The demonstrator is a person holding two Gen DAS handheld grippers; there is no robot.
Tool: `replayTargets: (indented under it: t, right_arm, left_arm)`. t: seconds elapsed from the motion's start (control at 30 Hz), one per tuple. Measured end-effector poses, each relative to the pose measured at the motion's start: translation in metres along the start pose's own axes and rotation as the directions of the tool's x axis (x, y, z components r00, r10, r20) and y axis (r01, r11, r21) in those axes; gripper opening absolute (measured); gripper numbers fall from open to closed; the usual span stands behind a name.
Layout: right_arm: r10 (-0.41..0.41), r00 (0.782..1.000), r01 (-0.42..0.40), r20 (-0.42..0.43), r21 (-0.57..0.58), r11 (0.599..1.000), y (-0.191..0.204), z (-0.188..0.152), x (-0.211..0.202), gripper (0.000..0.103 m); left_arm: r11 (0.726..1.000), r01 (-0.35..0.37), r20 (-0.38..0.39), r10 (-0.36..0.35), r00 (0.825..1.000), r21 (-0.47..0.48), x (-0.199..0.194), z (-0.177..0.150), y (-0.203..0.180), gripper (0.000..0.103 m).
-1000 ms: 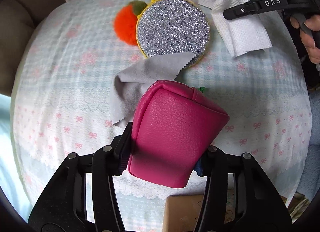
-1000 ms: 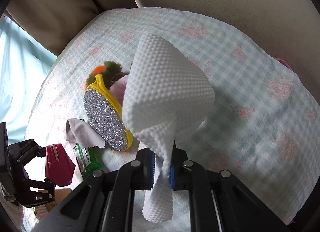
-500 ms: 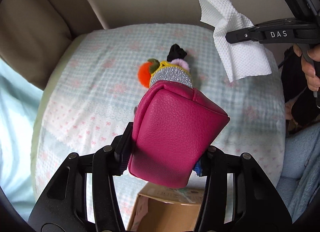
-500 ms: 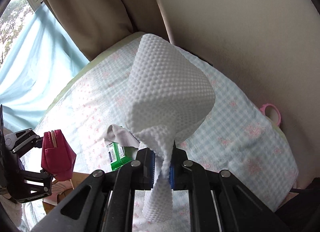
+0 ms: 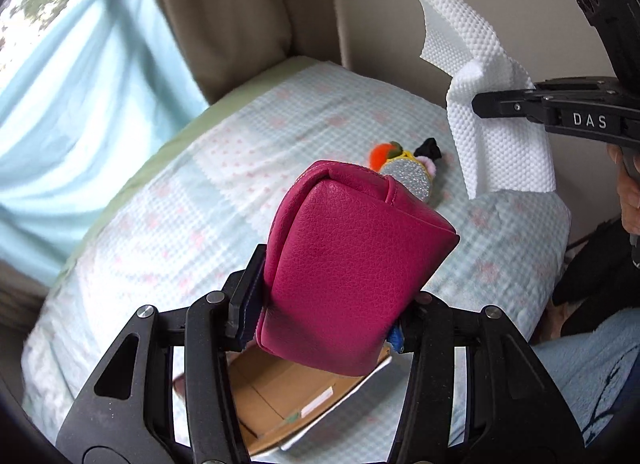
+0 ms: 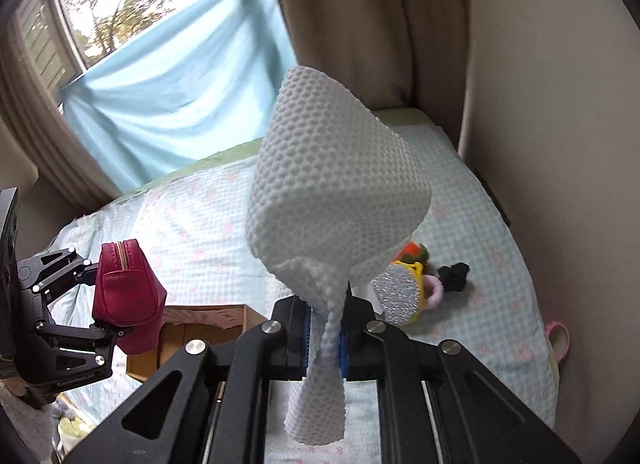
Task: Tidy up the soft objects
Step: 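Carry both held items over the cardboard box and release them inside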
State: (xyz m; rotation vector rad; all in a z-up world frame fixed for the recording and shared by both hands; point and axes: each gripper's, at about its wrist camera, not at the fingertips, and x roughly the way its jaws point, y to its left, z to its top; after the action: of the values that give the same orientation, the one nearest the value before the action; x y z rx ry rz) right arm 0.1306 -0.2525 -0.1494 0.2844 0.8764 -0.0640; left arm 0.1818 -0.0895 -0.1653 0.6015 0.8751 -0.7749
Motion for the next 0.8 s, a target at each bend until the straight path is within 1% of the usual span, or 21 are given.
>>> replayTargets:
  t: [0.1, 0.17, 0.2, 0.3, 0.4, 0.47, 0.6, 0.63, 0.67, 0.73, 0.8]
  right_arm:
    - [0.046, 0.998, -0.048, -0.033, -0.063, 0.997, 0.038, 0.003, 0.008, 0.01]
    - [0.067, 0.996, -0.073, -0.065, -0.092, 0.993, 0.063, 0.003, 0.016, 0.01]
    - [0.073, 0.994, -0.081, -0.081, -0.108, 0.991, 0.074, 0.001, 0.021, 0.01]
    - [0.092, 0.987, -0.112, -0.133, -0.149, 0.983, 0.112, -0.007, 0.038, 0.01]
    - [0.083, 0.98, -0.118, -0.178, -0.196, 0.974, 0.146, -0.016, 0.055, 0.01]
    - [0.08, 0.973, -0.126, -0.214, -0.214, 0.969, 0.166, -0.024, 0.07, 0.01]
    - [0.048, 0.966, -0.119, -0.255, -0.274, 0.954, 0.203, -0.043, 0.104, 0.01]
    - [0.034, 0.964, -0.113, -0.263, -0.293, 0.949, 0.211, -0.046, 0.112, 0.01]
    - [0.025, 0.962, -0.111, -0.272, -0.308, 0.945, 0.218, -0.05, 0.121, 0.01]
    - [0.012, 0.953, -0.116, -0.304, -0.326, 0.938, 0.223, -0.057, 0.144, 0.01]
    - [-0.012, 0.939, -0.119, -0.343, -0.359, 0.926, 0.228, -0.067, 0.166, 0.01]
  left_arm:
    - [0.99, -0.04, 0.006, 0.041, 0.999, -0.137, -0.021, -0.024, 0.018, 0.045]
    - [0.968, -0.052, -0.002, 0.053, 0.999, -0.245, -0.029, -0.042, 0.034, 0.045]
    - [0.952, -0.058, -0.006, 0.059, 0.998, -0.3, -0.033, -0.052, 0.042, 0.045]
    - [0.892, -0.077, -0.039, 0.066, 0.997, -0.446, -0.036, -0.086, 0.07, 0.045]
    - [0.811, -0.088, -0.086, 0.047, 0.995, -0.578, -0.03, -0.125, 0.1, 0.045]
    - [0.762, -0.108, -0.126, 0.034, 0.991, -0.639, -0.021, -0.15, 0.119, 0.045]
    - [0.677, -0.137, -0.189, -0.003, 0.982, -0.723, 0.001, -0.199, 0.152, 0.045]
    - [0.665, -0.146, -0.2, -0.005, 0.98, -0.732, 0.007, -0.207, 0.16, 0.045]
    - [0.664, -0.157, -0.214, -0.006, 0.977, -0.731, 0.013, -0.215, 0.166, 0.045]
    - [0.671, -0.166, -0.24, -0.019, 0.97, -0.722, 0.03, -0.226, 0.173, 0.045]
    - [0.663, -0.164, -0.259, -0.047, 0.965, -0.731, 0.05, -0.237, 0.179, 0.045]
